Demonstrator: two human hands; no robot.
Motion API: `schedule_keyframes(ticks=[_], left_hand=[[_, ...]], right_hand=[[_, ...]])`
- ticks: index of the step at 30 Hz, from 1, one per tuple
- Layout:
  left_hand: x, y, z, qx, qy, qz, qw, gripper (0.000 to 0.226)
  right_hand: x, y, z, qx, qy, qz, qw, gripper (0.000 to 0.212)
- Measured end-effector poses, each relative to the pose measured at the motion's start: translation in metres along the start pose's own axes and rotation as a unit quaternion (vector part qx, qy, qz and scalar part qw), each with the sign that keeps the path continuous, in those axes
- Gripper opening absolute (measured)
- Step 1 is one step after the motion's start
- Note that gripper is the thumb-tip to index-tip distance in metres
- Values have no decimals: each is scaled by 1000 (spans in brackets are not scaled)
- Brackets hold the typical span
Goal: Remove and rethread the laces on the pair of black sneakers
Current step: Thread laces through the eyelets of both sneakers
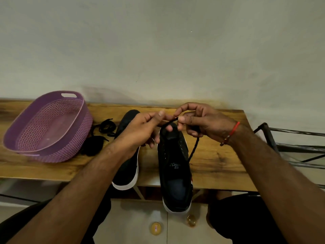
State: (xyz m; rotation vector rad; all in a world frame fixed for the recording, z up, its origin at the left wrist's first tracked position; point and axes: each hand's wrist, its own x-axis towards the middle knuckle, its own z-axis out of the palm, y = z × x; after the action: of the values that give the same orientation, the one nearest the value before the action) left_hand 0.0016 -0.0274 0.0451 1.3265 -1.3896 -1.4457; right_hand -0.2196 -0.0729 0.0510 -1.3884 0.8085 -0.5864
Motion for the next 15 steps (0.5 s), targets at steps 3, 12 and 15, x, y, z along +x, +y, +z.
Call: schedule_keyframes(ticks=[3,12,15], left_hand=[[1,4,-7,-34,25,10,999,22],[16,-3,-60,-132,405,64,903,22],[16,-8,-62,-79,387,31,918,22]], right_hand=[[-3,-2,-4,-30,7,17,999,33],[-8,6,-37,-278,197,45,939,15],[-9,9,-44,-327,262,43,907,12]])
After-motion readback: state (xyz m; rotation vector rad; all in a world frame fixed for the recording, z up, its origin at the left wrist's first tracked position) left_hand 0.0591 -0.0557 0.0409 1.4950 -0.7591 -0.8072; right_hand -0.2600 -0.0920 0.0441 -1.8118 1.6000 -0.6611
